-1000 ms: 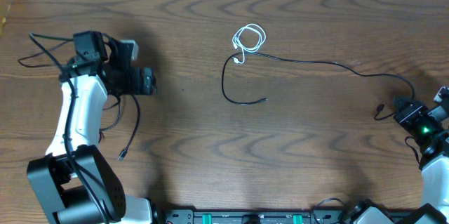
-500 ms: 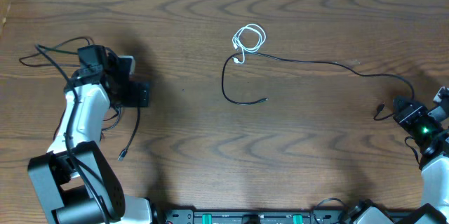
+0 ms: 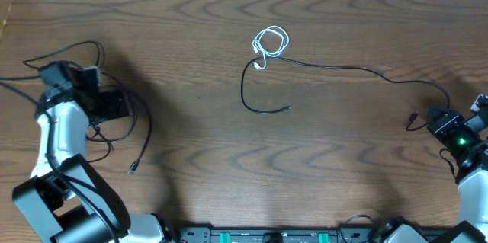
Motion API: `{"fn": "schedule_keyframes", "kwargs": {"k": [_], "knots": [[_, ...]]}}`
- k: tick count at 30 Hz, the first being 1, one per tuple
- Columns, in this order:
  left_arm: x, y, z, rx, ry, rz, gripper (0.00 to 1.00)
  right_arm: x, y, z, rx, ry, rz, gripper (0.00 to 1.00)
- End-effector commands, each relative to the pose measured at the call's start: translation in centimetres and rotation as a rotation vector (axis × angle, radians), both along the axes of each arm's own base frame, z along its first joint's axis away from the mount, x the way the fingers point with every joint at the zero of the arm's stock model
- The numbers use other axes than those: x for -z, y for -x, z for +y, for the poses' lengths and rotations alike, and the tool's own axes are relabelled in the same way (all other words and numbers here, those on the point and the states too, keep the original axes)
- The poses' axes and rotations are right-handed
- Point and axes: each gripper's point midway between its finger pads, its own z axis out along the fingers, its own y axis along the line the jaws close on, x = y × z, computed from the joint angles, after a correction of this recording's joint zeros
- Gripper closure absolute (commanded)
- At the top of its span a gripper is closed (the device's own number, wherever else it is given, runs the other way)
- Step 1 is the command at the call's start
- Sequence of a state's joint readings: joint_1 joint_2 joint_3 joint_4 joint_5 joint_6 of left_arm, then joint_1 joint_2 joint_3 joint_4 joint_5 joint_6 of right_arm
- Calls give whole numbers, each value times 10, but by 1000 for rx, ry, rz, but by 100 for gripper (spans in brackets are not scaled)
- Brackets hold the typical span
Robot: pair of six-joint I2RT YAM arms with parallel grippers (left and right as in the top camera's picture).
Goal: Untangle cables
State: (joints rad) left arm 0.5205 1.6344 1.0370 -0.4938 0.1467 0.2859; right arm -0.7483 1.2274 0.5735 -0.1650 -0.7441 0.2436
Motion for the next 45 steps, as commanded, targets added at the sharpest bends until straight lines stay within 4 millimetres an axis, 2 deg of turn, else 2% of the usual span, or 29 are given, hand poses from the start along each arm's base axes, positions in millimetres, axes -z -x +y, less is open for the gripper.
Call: {"fn": "schedule_keyframes", "kwargs": {"k": [1, 4, 11, 16, 25, 27, 36, 41, 45], "knots": [[5, 3, 3, -50, 37, -1, 11, -5, -2, 4, -24, 18, -15, 99], [3, -4, -10, -1, 95, -36, 13, -5, -2, 4, -24, 19, -15, 99], [-8, -26, -64, 260, 231, -144, 13, -5, -2, 4, -24, 19, -15, 99], [-8, -34, -97, 382, 220, -135, 13, -3, -1, 1, -11, 29, -5, 99], [3, -42, -134, 504, 87, -56, 13, -3, -1, 1, -11, 28, -5, 99], [12, -44, -143, 528, 96, -39, 13, -3, -1, 1, -11, 28, -5, 99], [61, -34, -134, 504, 82, 106, 13, -2, -1, 2, -11, 24, -1, 99], [66, -33, -130, 496, 62, 125, 13, -2, 0, 2, -11, 23, 0, 99], [68, -31, -115, 468, -5, 152, 12, -2, 0, 2, -11, 23, 0, 99]]}}
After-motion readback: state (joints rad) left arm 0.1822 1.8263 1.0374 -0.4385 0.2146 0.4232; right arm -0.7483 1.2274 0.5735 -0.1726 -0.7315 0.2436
